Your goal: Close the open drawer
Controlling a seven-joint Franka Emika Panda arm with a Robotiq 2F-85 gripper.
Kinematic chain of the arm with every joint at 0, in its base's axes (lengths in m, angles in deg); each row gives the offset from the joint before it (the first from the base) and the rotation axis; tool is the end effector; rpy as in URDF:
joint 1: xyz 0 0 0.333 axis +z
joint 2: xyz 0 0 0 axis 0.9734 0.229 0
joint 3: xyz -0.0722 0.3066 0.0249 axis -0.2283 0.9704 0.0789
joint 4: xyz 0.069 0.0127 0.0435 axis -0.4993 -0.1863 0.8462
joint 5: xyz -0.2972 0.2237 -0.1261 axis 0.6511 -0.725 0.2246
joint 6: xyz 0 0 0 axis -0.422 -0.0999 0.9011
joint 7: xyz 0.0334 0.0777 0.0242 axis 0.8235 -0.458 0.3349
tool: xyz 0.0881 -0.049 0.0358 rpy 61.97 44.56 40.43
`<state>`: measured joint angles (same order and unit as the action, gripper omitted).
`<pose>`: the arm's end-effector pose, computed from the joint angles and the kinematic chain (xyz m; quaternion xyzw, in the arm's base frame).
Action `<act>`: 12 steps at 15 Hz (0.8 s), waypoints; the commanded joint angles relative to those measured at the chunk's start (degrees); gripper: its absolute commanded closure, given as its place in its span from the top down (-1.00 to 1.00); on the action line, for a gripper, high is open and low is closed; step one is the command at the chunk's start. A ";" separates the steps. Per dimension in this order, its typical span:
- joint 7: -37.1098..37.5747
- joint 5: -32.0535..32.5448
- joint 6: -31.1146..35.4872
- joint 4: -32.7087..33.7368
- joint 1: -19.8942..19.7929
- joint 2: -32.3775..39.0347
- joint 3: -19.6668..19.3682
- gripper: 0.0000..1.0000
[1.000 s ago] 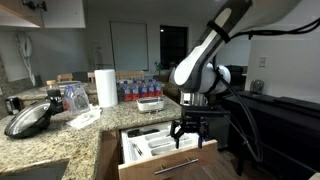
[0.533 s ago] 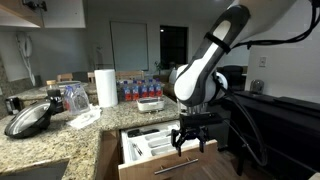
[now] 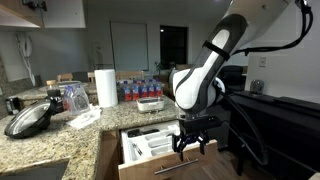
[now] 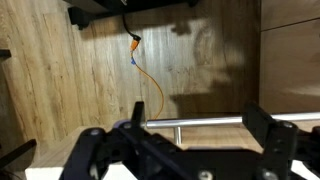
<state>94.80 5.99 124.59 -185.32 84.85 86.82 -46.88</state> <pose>0.3833 0.1345 0.2217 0.9917 -0.1001 -0.0769 0.0256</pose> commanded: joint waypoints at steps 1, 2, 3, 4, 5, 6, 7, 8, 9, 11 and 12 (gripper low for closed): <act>1.64 2.74 -0.26 1.33 1.19 2.94 -0.78 1.00; 1.40 3.01 -0.71 1.72 1.42 3.56 -0.95 1.00; 1.32 3.31 -0.75 2.00 1.62 4.11 -1.15 1.00; 1.71 3.94 -0.87 2.43 1.84 4.66 -1.45 1.00; 1.69 4.19 -0.75 2.71 2.04 4.96 -1.76 1.00; 1.61 4.28 -0.88 3.06 2.16 5.17 -2.08 1.00; 1.63 4.56 -0.70 3.39 2.27 5.48 -2.37 1.00; 1.75 5.00 -0.70 3.87 2.35 5.92 -2.73 1.00; 1.80 5.60 -0.67 4.37 2.43 6.42 -3.10 1.00; 1.79 7.09 -0.72 5.43 2.74 7.57 -3.88 1.00; 1.58 7.73 -0.86 6.05 2.92 8.22 -4.18 1.00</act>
<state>94.81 10.88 124.48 -181.04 86.74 93.09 -49.73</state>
